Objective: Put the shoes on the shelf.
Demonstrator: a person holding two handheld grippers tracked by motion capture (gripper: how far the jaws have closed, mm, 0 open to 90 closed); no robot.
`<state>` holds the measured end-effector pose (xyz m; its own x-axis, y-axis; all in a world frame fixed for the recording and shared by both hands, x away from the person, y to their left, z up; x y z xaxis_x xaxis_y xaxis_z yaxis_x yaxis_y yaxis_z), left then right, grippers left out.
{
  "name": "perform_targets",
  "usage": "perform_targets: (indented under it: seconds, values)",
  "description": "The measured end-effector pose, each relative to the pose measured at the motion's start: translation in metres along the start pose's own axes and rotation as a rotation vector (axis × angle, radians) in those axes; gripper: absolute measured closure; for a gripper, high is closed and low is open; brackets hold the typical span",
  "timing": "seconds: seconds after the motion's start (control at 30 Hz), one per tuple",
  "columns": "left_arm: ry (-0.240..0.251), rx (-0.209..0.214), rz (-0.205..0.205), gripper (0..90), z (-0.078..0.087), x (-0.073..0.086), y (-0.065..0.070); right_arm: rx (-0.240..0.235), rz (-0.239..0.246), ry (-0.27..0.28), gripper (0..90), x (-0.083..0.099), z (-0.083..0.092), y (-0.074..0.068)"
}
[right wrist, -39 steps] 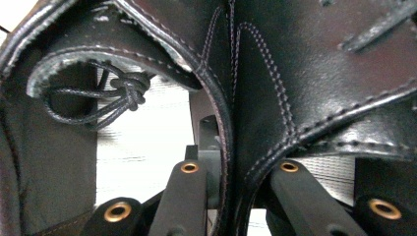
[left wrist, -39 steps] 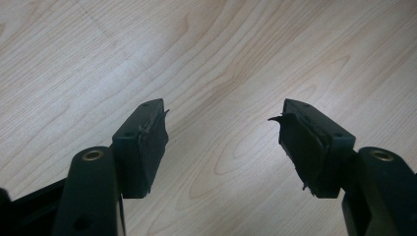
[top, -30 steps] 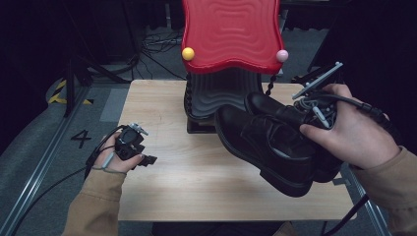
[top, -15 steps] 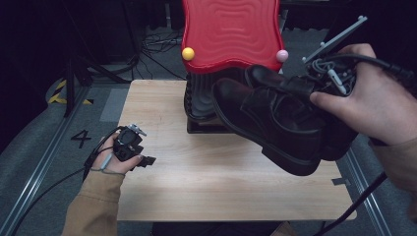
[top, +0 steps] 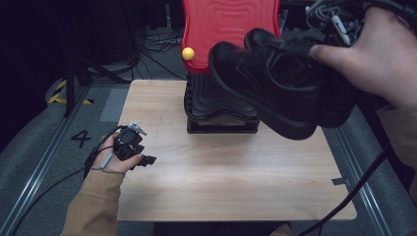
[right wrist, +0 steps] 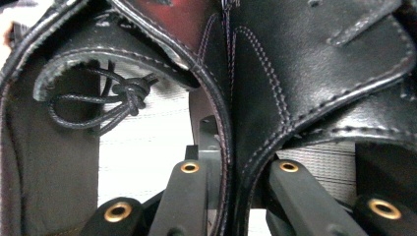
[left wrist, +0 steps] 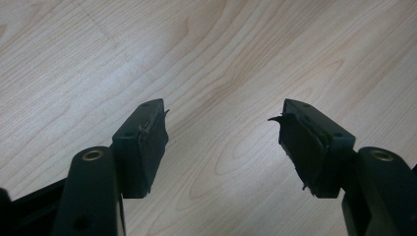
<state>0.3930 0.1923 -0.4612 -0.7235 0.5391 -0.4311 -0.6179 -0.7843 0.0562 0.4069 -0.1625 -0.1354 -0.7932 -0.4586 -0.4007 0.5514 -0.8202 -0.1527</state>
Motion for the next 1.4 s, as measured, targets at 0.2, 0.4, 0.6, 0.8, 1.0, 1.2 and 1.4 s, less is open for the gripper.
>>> perform_targets:
  seconds: [0.2,0.4,0.6,0.8,1.0,1.2,1.4]
  values:
    - [0.009,0.010,-0.001,35.5,0.000,-0.002,0.000,0.037,-0.034,0.038,83.0,-0.039,0.004,0.006]
    - [0.010,0.013,0.003,35.5,0.000,-0.001,-0.002,0.056,-0.054,0.065,82.9,-0.067,0.003,0.012]
    - [0.014,0.010,0.012,35.5,0.001,0.002,-0.004,0.091,-0.078,0.109,82.9,-0.101,0.004,0.016]
    - [0.027,0.016,0.004,35.5,0.004,0.005,0.000,0.091,-0.088,0.146,82.9,-0.126,0.002,0.018]
    - [0.035,0.020,0.006,35.5,0.007,0.006,-0.001,0.091,-0.122,0.195,83.0,-0.153,-0.005,0.022]
    - [0.044,0.025,0.014,35.5,0.007,0.008,-0.005,0.155,-0.143,0.216,82.9,-0.176,-0.015,0.029]
    - [0.052,0.021,0.033,35.5,0.010,0.013,-0.012,0.170,-0.180,0.241,82.9,-0.200,-0.022,0.036]
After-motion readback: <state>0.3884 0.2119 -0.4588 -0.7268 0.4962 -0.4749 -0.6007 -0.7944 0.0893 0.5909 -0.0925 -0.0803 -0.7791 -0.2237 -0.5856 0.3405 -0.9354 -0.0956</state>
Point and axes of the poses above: each handheld gripper's, and its own axes: z roughly backward along the jaws, x roughly out of its underside, y roughly to its right, the point moved 9 cm from there along -z, roughly forward along the jaws, and after that the axes turned 5 degrees about -x, right-handed, at the moved point
